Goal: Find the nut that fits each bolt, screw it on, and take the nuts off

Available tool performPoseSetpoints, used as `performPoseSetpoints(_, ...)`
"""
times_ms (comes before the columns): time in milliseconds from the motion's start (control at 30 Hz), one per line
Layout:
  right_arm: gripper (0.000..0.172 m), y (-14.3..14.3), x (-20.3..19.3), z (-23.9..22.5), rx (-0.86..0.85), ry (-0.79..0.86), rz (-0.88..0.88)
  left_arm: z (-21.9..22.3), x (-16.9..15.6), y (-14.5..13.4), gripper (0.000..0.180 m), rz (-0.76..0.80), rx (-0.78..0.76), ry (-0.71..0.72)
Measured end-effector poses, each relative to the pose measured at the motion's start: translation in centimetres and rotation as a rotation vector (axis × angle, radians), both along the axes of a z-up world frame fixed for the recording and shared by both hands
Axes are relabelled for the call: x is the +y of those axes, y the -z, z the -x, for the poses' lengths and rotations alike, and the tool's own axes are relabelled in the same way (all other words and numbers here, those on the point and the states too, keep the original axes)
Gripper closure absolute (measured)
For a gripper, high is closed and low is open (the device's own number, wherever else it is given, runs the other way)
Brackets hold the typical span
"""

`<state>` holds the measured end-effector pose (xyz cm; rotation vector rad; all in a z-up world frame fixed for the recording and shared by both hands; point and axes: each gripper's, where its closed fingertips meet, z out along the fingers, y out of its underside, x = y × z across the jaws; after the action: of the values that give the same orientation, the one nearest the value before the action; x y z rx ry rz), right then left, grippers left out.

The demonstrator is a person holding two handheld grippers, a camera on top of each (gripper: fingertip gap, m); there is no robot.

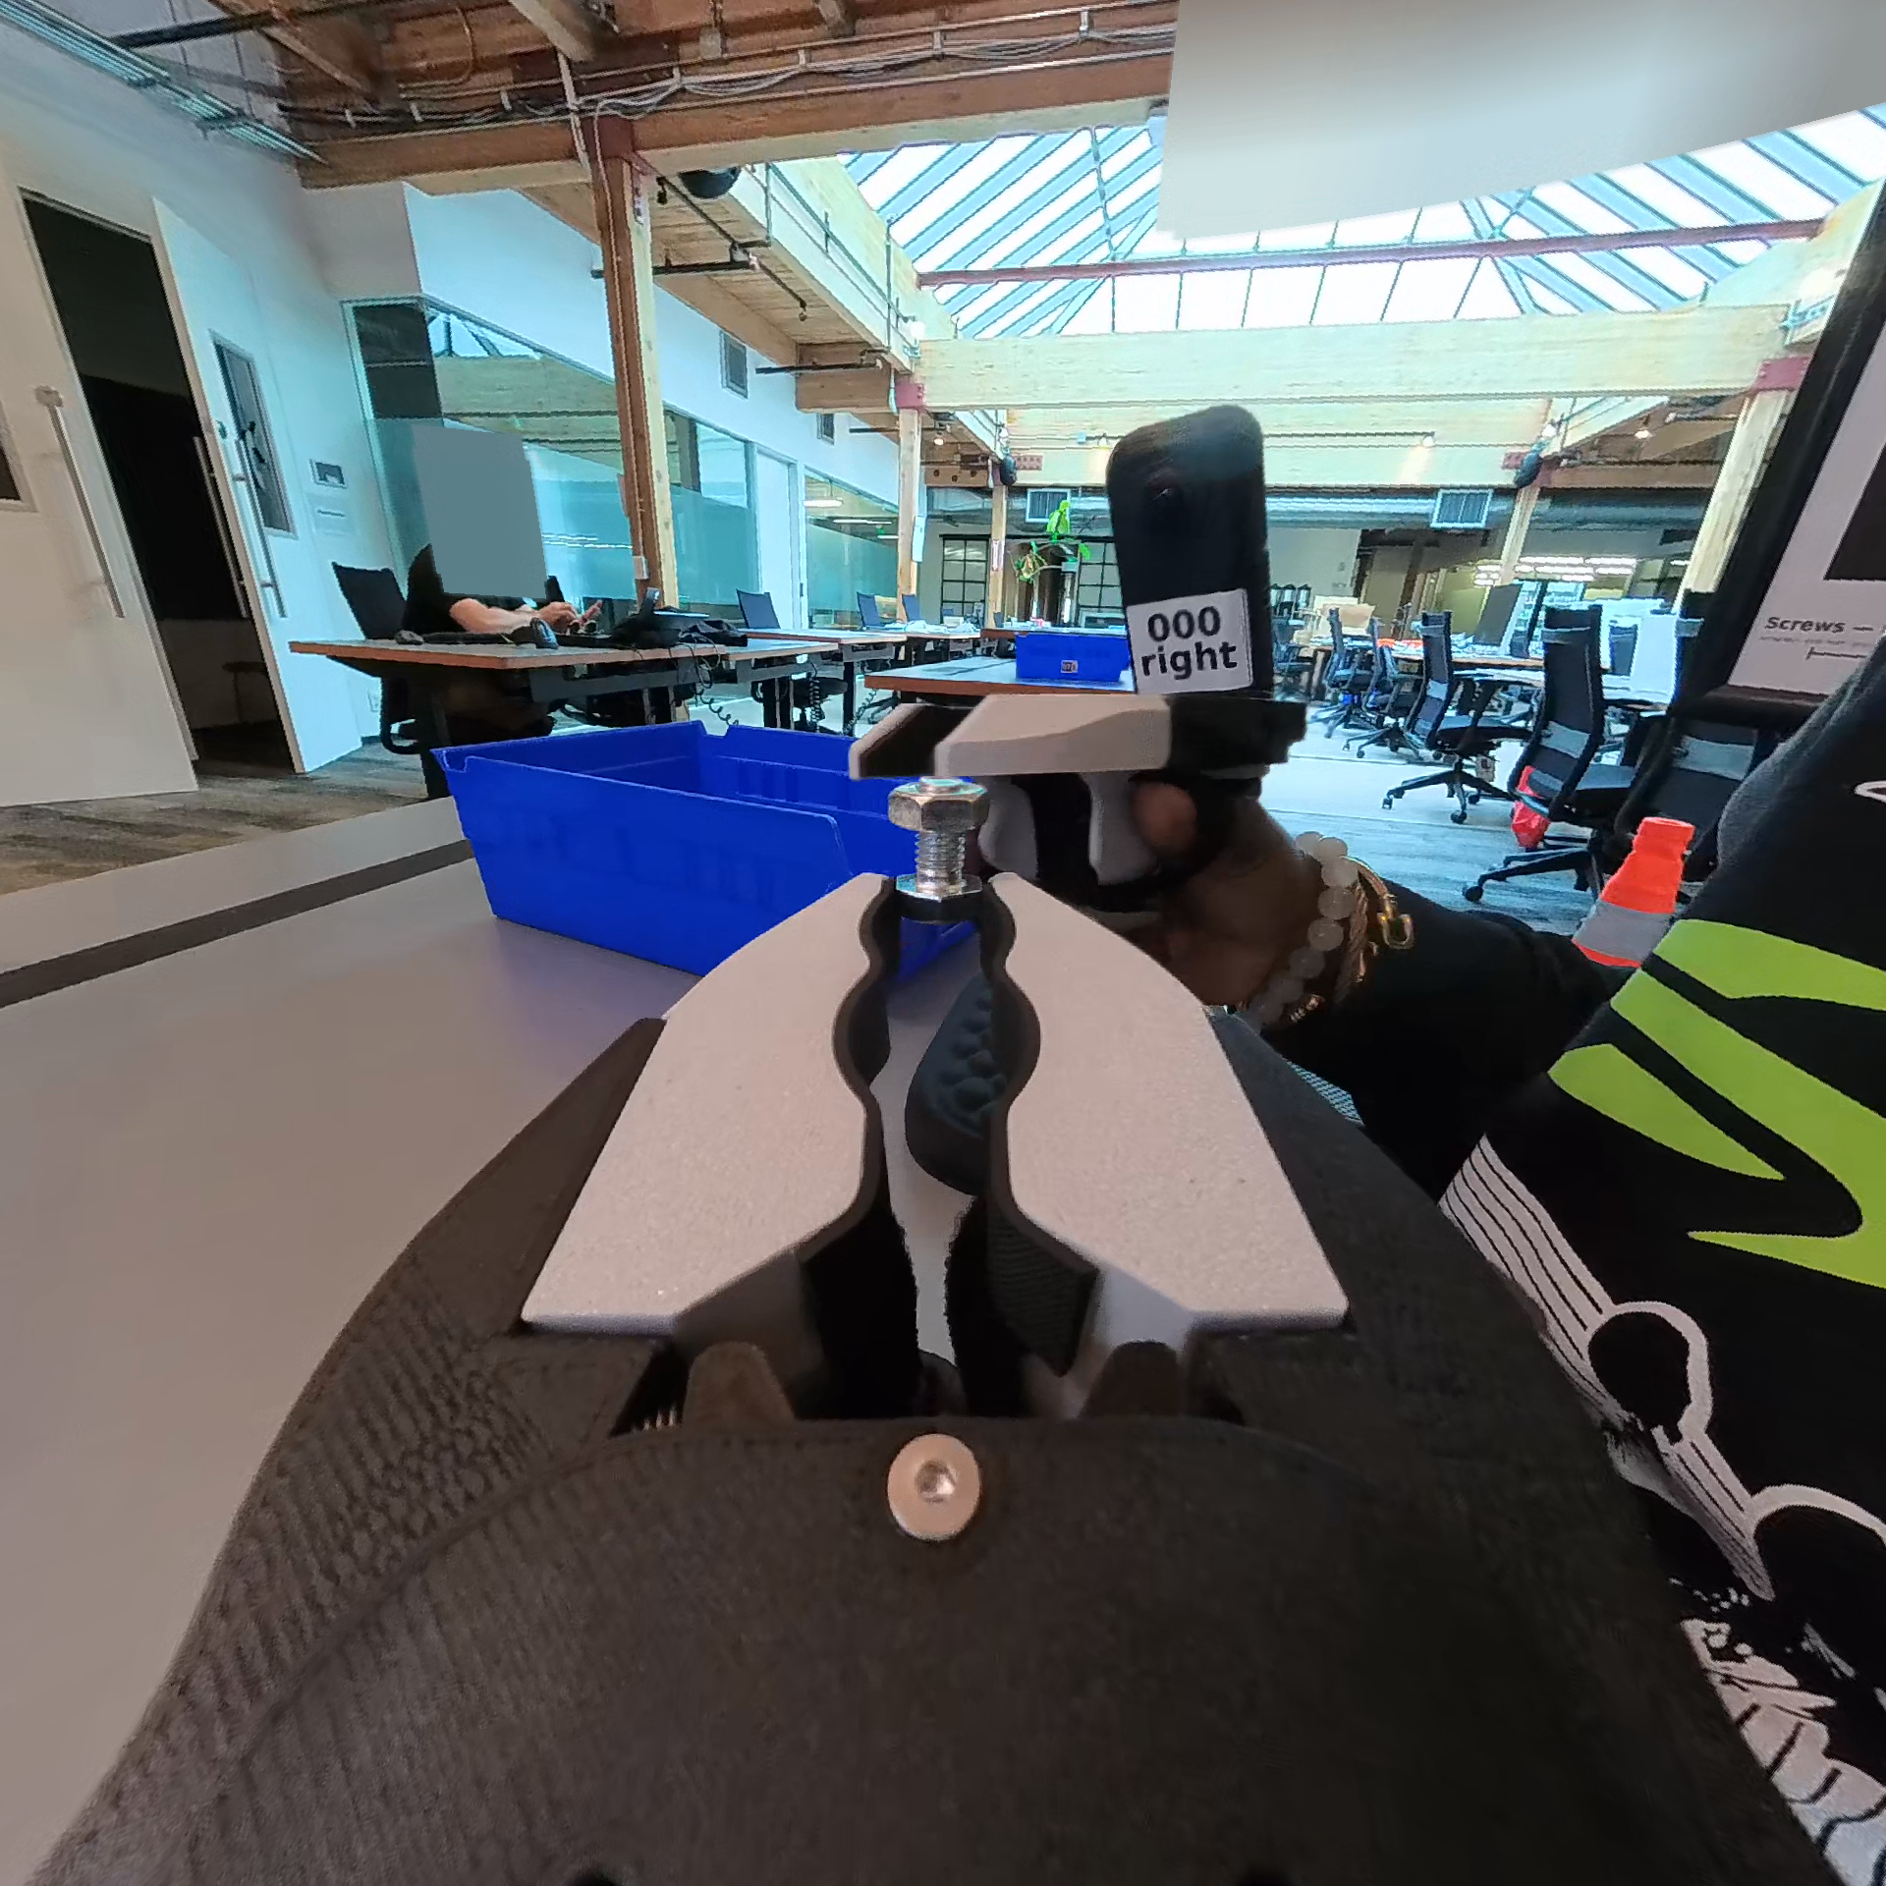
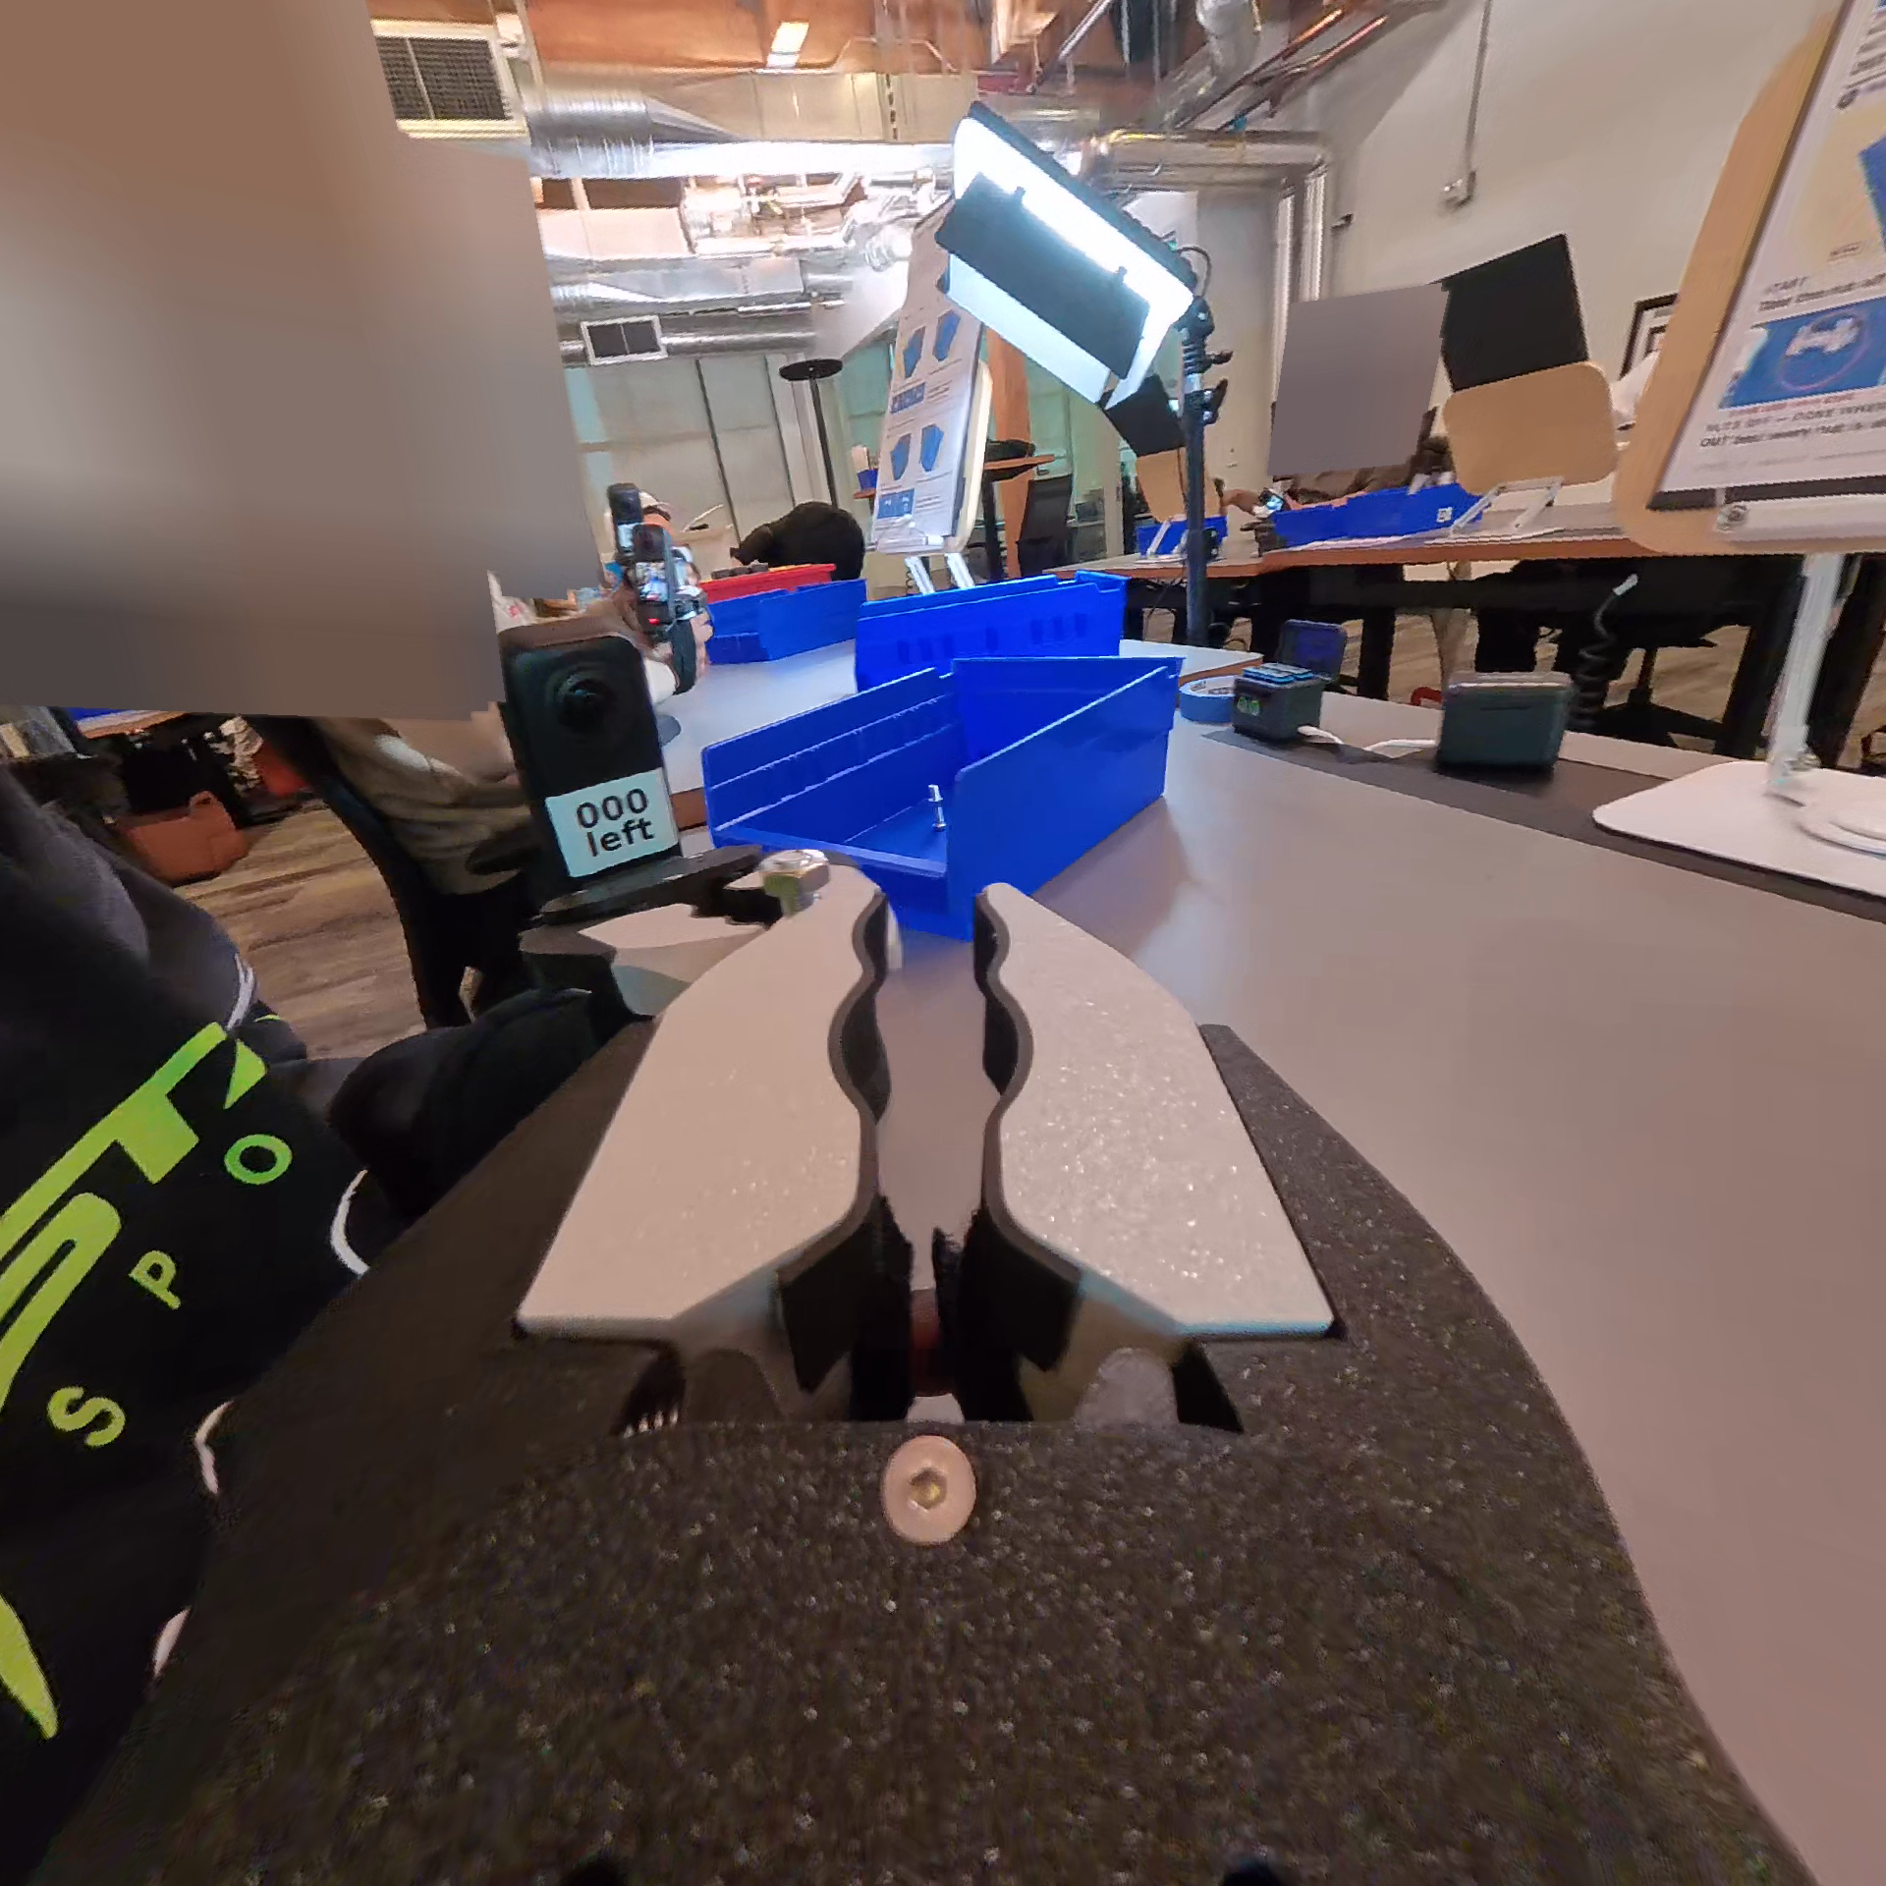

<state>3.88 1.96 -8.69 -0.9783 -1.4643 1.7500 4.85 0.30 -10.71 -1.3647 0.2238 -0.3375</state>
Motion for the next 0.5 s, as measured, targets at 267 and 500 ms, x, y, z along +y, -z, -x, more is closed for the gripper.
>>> performPoseSetpoints(267,0.128,0.1,-3.8,1.3,-0.017,-0.112,-0.020,-0.2,0.2,0.3,0.166,0.017,0.024,-0.004)
performPoseSetpoints(500,0.133,0.2,-3.5,1.8,-0.012,-0.087,-0.002,-0.3,0.1,0.3,0.166,0.014,0.027,0.002)
